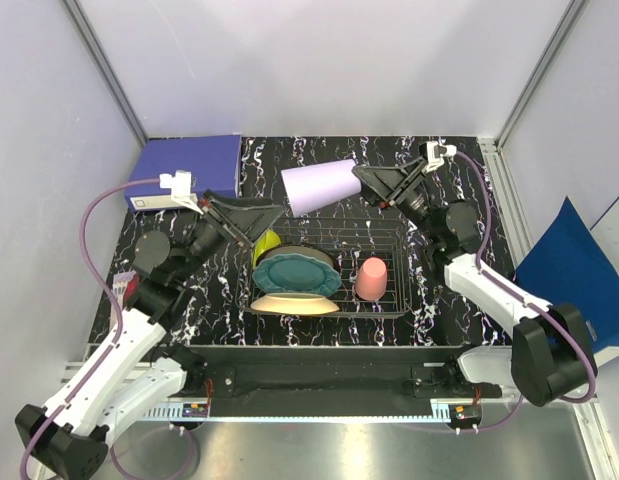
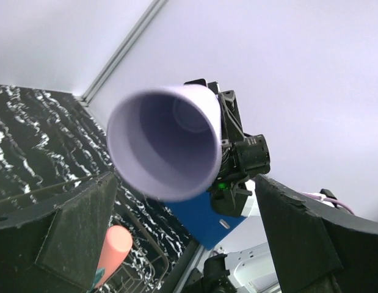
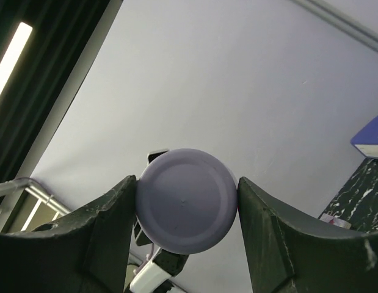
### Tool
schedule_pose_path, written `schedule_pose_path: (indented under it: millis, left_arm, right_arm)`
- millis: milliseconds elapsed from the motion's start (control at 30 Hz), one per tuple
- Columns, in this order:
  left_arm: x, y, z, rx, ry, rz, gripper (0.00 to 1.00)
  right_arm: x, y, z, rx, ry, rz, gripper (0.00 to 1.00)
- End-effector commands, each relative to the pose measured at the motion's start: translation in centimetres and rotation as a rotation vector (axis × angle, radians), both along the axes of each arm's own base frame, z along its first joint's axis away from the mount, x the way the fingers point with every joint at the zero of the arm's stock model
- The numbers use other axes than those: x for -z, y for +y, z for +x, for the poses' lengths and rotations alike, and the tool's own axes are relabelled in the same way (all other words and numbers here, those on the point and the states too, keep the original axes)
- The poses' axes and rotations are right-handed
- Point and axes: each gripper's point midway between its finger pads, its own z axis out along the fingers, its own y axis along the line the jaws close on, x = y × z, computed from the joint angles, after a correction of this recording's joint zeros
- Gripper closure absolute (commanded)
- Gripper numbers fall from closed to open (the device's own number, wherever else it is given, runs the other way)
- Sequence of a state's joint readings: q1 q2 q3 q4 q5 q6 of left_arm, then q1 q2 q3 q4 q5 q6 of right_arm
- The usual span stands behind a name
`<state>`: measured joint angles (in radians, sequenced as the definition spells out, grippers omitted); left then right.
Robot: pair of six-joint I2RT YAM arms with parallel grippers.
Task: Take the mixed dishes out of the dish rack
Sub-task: Pick up the cup from the dish rack.
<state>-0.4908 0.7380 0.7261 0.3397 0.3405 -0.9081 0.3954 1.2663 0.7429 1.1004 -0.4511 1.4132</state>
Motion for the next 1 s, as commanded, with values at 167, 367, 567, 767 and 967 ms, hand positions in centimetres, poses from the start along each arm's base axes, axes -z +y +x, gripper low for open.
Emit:
schedule_pose_path:
  millis: [167, 367, 567, 767, 967]
  left_arm:
    - [-3.9, -1.1, -1.1, 0.110, -0.121, -0.087, 0.04]
    - [-3.9, -1.6, -1.8, 0.162, -0.118, -0.086, 0.09]
    - [-3.1, -1.2, -1.8, 0.125, -0.093, -0.019, 0.22]
    - [-1.5, -0.6, -0.5, 0.040, -0.009, 0.062, 1.00]
    - [-0.6, 3.7, 2.2, -0.262, 0.121, 0.251, 1.00]
  right_arm:
    - [-1.2, 3.4, -2.7, -0.102, -0.108, -0.031, 1.00]
    - [0.0, 4.9, -2.2, -0.122, -0.086, -0.043, 1.00]
    - [0.4, 5.1, -1.7, -0.104, -0.087, -0.061, 1.00]
    - [1.1, 5.8, -1.5, -0.129, -0.073, -0.089, 0.62]
    - [4.0, 4.7, 0.0, 0.044, 0.031, -0.339, 0.07]
